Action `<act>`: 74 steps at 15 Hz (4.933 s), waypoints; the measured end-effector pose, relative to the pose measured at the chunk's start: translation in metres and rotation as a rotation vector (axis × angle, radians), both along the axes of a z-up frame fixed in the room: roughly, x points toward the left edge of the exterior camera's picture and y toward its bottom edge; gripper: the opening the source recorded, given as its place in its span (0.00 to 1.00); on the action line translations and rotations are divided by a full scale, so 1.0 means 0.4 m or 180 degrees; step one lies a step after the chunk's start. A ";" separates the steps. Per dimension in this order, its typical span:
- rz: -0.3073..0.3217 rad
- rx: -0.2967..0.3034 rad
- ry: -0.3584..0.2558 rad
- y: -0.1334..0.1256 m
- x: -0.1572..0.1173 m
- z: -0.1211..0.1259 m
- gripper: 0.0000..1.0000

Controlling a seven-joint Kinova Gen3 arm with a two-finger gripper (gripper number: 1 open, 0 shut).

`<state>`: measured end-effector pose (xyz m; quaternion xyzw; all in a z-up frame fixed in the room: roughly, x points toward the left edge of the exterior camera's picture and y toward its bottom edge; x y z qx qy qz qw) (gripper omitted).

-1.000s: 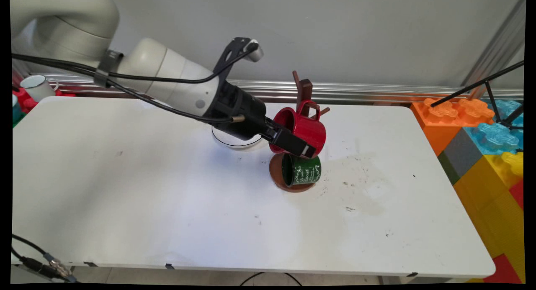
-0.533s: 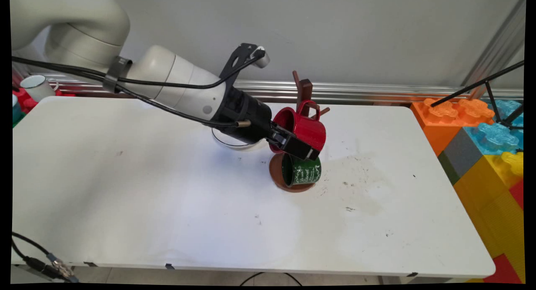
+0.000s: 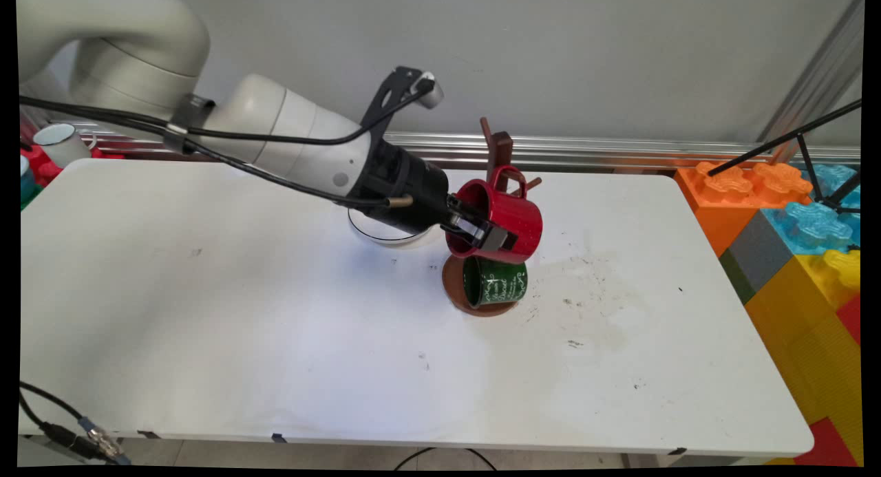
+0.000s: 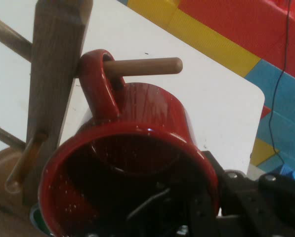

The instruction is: Place the picked object on the table

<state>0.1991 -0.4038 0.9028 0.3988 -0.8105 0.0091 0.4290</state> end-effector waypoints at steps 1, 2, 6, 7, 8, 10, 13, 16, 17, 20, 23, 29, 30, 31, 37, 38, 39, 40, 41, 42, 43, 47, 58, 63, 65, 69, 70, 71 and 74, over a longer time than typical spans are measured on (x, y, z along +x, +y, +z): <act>-0.0011 -0.0017 0.0008 0.005 0.002 0.005 0.00; -0.0026 -0.0035 0.0022 0.012 0.002 0.011 0.00; -0.0120 -0.0106 0.0112 0.046 0.003 0.050 0.00; -0.0158 -0.0124 0.0141 0.059 0.003 0.062 0.00; -0.0198 -0.0142 0.0170 0.072 0.005 0.073 0.00; -0.0255 -0.0163 0.0203 0.090 0.007 0.088 0.00; -0.0369 -0.0195 0.0228 0.122 0.017 0.110 0.00; -0.0508 -0.0194 0.0131 0.142 0.049 0.124 0.00; -0.0561 -0.0200 0.0078 0.145 0.069 0.130 0.00; -0.0709 -0.0224 -0.0058 0.154 0.124 0.144 0.00; -0.0853 -0.0256 -0.0157 0.166 0.171 0.162 0.00; -0.1208 -0.0328 -0.0659 0.182 0.290 0.192 0.00; -0.1254 -0.0340 -0.0780 0.177 0.306 0.193 0.00; -0.1294 -0.0346 -0.0883 0.171 0.319 0.192 0.00; -0.1534 -0.0349 -0.1461 0.122 0.368 0.162 0.00; -0.1582 -0.0342 -0.1575 0.111 0.375 0.151 0.00; -0.1631 -0.0339 -0.1701 0.097 0.380 0.137 0.00; -0.1677 -0.0332 -0.1821 0.082 0.383 0.121 0.00; -0.1715 -0.0326 -0.1919 0.068 0.384 0.106 0.00; -0.1755 -0.0319 -0.2041 0.049 0.383 0.086 0.00; -0.1771 -0.0315 -0.2087 0.041 0.381 0.077 0.00; -0.1780 -0.0226 -0.2377 -0.018 0.365 0.002 0.00; -0.1653 0.0004 -0.2616 -0.134 0.285 -0.186 0.00; -0.1617 0.0080 -0.2648 -0.159 0.265 -0.228 0.00; -0.1612 0.0105 -0.2651 -0.166 0.260 -0.239 0.00; -0.1616 0.0094 -0.2609 -0.179 0.240 -0.248 1.00; -0.1624 0.0084 -0.2596 -0.181 0.238 -0.247 1.00; -0.1642 0.0059 -0.2573 -0.186 0.232 -0.243 1.00; -0.1685 -0.0027 -0.2492 -0.184 0.228 -0.219 1.00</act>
